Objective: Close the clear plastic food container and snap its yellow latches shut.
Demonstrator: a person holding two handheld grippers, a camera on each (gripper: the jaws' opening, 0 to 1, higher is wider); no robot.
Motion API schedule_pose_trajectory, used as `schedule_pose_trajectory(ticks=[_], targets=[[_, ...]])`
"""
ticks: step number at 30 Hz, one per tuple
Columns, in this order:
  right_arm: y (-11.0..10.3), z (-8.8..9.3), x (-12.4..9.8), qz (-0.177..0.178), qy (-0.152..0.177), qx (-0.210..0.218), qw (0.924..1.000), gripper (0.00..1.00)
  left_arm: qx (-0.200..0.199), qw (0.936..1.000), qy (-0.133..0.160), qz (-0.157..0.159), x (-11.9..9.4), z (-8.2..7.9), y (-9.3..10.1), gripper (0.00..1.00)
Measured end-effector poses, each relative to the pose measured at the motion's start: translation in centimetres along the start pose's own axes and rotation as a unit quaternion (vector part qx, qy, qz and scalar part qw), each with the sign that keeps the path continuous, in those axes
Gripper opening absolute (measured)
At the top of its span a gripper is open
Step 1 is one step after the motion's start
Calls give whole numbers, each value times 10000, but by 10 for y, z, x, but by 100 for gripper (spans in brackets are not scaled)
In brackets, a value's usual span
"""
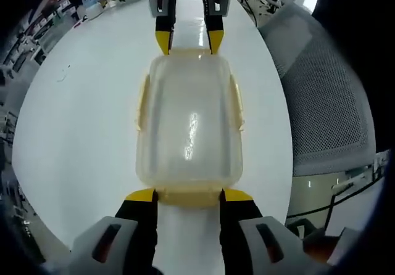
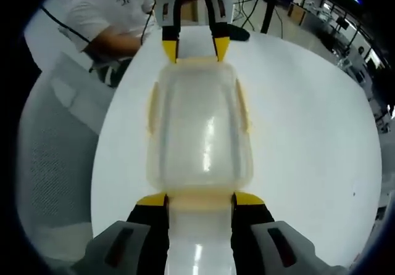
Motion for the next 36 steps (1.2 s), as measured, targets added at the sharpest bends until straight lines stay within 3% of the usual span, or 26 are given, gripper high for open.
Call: schedule_pose_trajectory(ticks=[11, 24, 36], targets=[[5, -1, -23, 130, -29, -143, 9998, 37, -71, 10000, 56, -37, -16, -11, -9, 38], [5, 1, -46, 100, 38, 33, 9999, 37, 101, 9999, 2, -60, -28, -24, -16, 38], [7, 1, -54, 156, 60, 103, 9998, 37, 192, 9997, -33, -152, -34, -29, -22, 38]])
Point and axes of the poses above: the point that each gripper's makers call its tool centre point, and the gripper's own axes: x roughly forward along the fingers, y roughly to its right, z roughly out of its underside, the point moved 10 cm from there along -x, roughly backward along the fingers, and after that the axes turned 10 degrees about x, right-handed, at the moved point
